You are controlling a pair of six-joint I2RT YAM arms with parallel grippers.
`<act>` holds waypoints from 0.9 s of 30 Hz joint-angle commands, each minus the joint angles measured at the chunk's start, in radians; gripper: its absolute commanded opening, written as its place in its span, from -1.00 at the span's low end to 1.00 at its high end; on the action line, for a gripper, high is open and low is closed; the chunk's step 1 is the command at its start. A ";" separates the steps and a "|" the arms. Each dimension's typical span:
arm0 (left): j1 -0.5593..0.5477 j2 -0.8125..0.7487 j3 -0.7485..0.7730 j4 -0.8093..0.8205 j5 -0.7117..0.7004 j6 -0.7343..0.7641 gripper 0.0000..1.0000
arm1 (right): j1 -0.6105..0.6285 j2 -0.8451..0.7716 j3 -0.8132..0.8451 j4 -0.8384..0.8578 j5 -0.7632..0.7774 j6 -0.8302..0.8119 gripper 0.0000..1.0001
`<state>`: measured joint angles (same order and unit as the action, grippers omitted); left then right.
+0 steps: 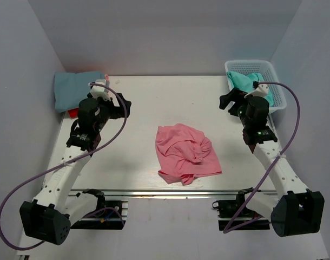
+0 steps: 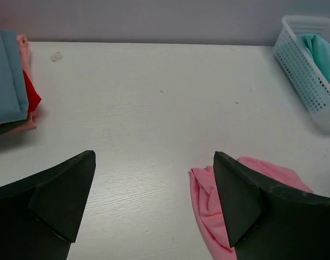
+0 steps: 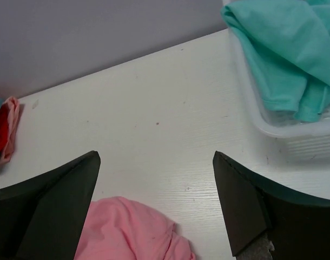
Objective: Fold and stack the t-shirts
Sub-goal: Flatten out the tshirt
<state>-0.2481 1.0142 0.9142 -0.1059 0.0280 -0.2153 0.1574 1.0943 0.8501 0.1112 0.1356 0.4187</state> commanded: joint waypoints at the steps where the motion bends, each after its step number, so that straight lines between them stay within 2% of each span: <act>1: -0.006 0.032 0.005 -0.026 0.087 0.020 0.99 | -0.001 -0.037 -0.028 0.036 -0.124 -0.037 0.81; 7: -0.026 0.170 -0.006 0.005 0.364 0.036 0.99 | 0.001 0.037 -0.017 -0.044 -0.120 -0.067 0.81; 10: -0.048 0.302 -0.006 0.005 0.400 0.017 0.99 | -0.001 0.087 0.020 -0.184 -0.122 -0.110 0.81; 12: -0.086 0.366 0.006 -0.018 0.412 0.017 0.99 | -0.001 0.134 0.035 -0.223 -0.116 -0.097 0.81; 13: -0.100 0.415 0.006 -0.028 0.412 0.030 0.99 | 0.001 0.144 0.037 -0.235 -0.161 -0.103 0.81; 20: -0.273 0.552 0.018 -0.038 0.359 0.039 0.80 | 0.004 0.288 0.084 -0.288 -0.234 -0.074 0.81; 24: -0.358 0.615 0.077 -0.108 0.331 0.057 0.64 | 0.002 0.294 0.069 -0.303 -0.235 -0.057 0.81; 27: -0.393 0.624 0.077 -0.153 0.270 0.073 0.60 | 0.004 0.274 0.038 -0.297 -0.252 -0.063 0.72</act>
<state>-0.6174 1.6585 0.9539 -0.1936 0.3546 -0.1677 0.1589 1.3994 0.8864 -0.1837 -0.0837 0.3450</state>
